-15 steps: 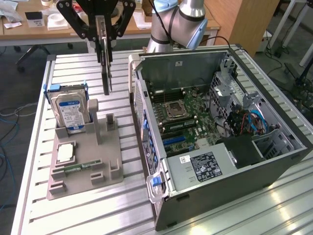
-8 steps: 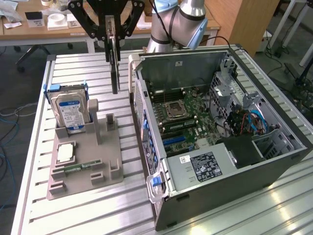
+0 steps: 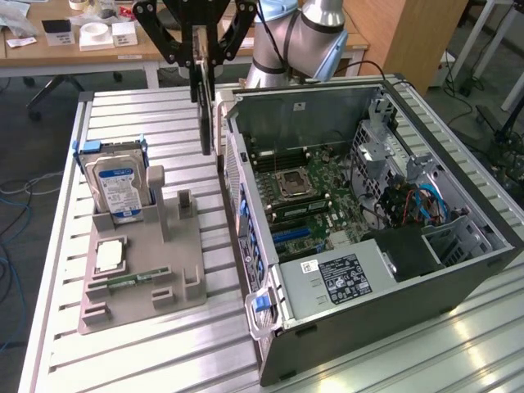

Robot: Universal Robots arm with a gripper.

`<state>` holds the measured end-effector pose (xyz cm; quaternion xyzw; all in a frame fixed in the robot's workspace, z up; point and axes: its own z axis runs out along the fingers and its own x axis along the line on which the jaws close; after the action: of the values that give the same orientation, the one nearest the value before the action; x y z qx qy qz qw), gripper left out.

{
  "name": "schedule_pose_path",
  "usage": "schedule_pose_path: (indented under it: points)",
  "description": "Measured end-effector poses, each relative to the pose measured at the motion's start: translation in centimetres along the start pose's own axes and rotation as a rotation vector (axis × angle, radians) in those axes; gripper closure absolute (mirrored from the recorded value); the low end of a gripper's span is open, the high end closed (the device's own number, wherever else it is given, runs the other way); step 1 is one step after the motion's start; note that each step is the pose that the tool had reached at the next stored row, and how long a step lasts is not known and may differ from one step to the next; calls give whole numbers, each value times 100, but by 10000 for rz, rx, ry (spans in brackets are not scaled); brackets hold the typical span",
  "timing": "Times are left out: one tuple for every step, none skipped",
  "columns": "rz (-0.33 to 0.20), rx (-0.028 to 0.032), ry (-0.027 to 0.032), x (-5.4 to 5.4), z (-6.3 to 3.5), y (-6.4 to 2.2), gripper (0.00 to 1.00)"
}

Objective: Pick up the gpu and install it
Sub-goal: 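Pick up the gpu and move the gpu toward the slot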

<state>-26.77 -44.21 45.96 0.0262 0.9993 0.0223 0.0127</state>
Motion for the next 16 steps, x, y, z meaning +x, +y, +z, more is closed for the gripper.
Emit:
schedule_pose_path:
  points:
    - [0,0,0,-18,0,1,73]
    - [0,0,0,-36,1,2,73]
    - [1,-1,0,-53,2,3,73]
    - [1,0,1,-70,2,4,73]
    - [1,0,0,-87,2,5,73]
    - [1,0,0,-103,3,5,73]
    - [0,0,0,-118,3,6,73]
    - [1,-1,-1,-134,4,7,73]
    - [1,0,0,-149,4,8,73]
    - [1,0,0,-164,4,9,73]
    - [1,0,0,-176,5,9,73]
    - [1,0,0,-190,5,10,73]
    - [1,-1,0,-204,6,11,73]
    - [0,-1,0,-218,6,11,73]
    - [0,0,0,-232,6,12,73]
    - [0,0,0,-246,6,13,73]
